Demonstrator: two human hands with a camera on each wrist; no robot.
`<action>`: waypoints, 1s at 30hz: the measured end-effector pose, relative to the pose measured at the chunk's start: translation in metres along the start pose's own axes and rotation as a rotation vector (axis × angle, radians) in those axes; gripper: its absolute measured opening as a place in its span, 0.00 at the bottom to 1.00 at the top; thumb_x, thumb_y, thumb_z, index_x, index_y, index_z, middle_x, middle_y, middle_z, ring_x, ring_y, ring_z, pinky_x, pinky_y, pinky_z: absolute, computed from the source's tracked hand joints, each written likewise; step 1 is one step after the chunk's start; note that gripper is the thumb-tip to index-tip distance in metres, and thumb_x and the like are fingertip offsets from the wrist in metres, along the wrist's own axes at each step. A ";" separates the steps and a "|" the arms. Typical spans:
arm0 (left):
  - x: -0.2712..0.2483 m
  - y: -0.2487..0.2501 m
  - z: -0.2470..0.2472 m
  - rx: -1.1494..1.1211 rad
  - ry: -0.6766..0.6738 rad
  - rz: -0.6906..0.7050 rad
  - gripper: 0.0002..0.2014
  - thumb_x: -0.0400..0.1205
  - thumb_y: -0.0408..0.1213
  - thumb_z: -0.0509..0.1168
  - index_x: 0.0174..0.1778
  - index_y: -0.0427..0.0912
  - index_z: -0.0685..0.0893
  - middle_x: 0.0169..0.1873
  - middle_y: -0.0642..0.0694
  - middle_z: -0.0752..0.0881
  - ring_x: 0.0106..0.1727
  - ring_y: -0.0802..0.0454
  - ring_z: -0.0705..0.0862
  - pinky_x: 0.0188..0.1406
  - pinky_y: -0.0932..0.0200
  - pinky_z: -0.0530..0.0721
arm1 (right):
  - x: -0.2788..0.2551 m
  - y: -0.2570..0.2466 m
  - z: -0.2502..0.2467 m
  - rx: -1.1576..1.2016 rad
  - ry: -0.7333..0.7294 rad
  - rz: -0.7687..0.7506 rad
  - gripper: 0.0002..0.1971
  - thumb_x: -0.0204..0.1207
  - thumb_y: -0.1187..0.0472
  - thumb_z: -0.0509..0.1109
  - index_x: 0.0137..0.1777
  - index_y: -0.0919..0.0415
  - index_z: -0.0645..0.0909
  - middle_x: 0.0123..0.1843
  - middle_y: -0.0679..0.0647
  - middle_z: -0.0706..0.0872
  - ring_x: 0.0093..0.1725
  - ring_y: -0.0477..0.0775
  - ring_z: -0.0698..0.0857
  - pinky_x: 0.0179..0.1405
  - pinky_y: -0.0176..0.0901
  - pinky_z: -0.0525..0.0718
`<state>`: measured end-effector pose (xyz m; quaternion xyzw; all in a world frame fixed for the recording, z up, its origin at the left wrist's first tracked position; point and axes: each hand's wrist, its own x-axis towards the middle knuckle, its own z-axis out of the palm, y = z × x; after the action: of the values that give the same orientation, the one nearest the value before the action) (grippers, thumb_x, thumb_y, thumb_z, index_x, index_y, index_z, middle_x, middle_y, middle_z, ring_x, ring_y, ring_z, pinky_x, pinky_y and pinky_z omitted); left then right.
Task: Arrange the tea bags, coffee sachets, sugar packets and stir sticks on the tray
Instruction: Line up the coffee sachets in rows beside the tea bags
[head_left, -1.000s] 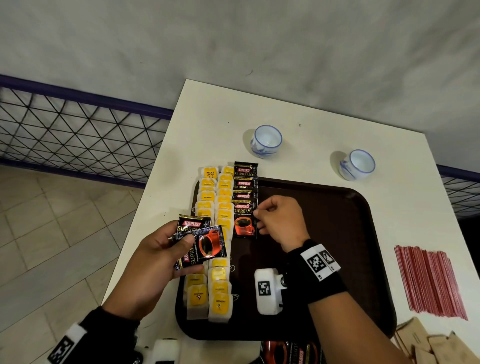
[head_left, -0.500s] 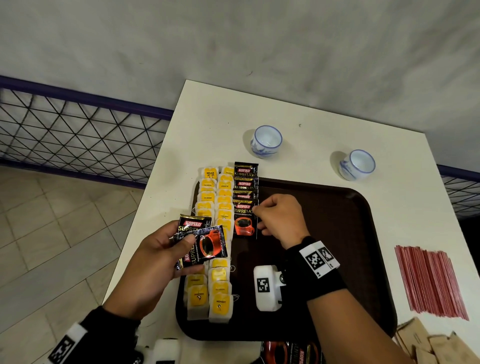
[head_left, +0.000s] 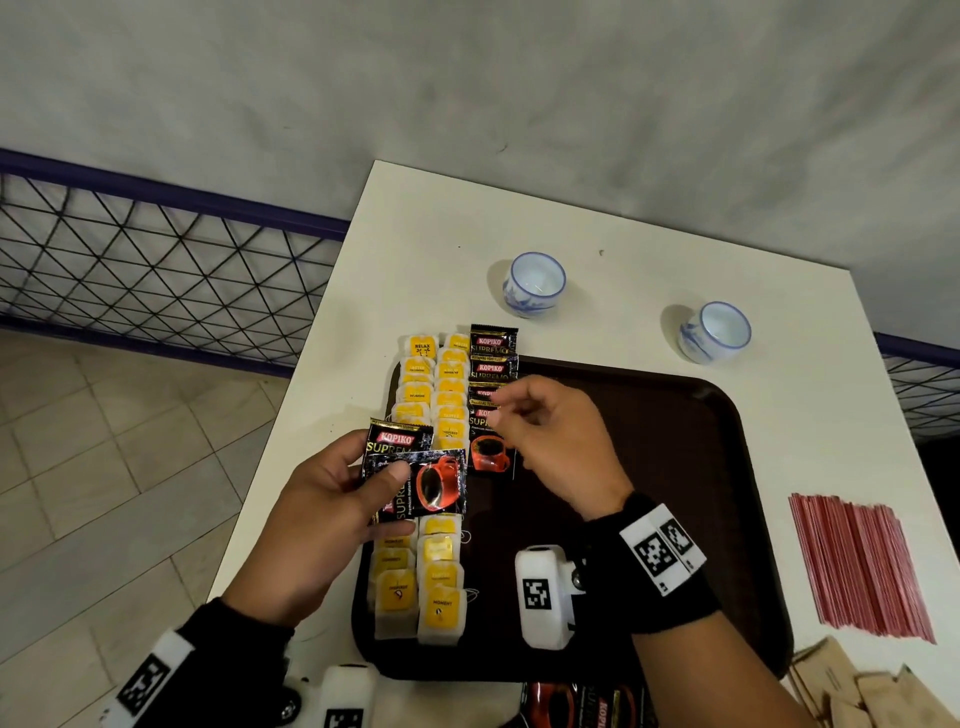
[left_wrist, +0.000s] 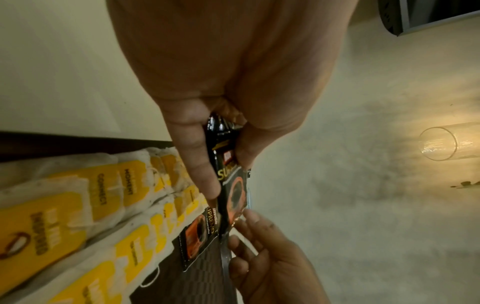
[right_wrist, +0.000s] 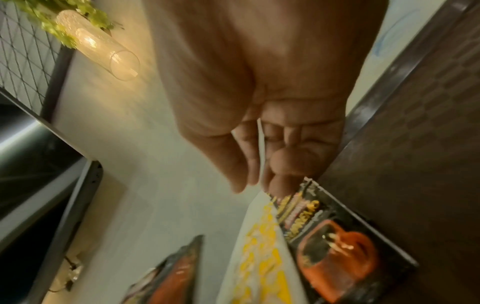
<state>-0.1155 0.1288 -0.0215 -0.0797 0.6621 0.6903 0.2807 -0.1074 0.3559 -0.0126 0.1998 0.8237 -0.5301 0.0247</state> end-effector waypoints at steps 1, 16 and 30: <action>0.000 0.001 0.002 0.016 0.000 0.013 0.14 0.84 0.28 0.68 0.59 0.51 0.88 0.50 0.47 0.94 0.52 0.44 0.93 0.40 0.47 0.94 | -0.007 -0.006 0.001 0.017 -0.086 -0.054 0.09 0.74 0.61 0.80 0.51 0.47 0.88 0.45 0.45 0.90 0.40 0.45 0.86 0.42 0.44 0.86; 0.006 0.004 0.018 0.139 -0.016 0.174 0.18 0.77 0.22 0.75 0.55 0.50 0.89 0.44 0.47 0.94 0.41 0.46 0.92 0.34 0.53 0.92 | -0.033 -0.015 0.006 -0.233 -0.222 -0.148 0.11 0.73 0.63 0.80 0.53 0.49 0.89 0.40 0.44 0.87 0.37 0.40 0.83 0.44 0.41 0.87; -0.002 0.001 -0.012 0.038 0.095 0.056 0.10 0.88 0.30 0.63 0.60 0.41 0.89 0.46 0.40 0.94 0.48 0.41 0.94 0.53 0.41 0.89 | -0.007 0.019 -0.043 0.091 0.006 0.228 0.05 0.76 0.72 0.76 0.43 0.63 0.85 0.30 0.56 0.87 0.29 0.51 0.85 0.22 0.35 0.75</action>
<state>-0.1174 0.1171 -0.0210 -0.0886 0.6896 0.6806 0.2308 -0.0864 0.3987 -0.0087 0.2947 0.7707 -0.5601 0.0734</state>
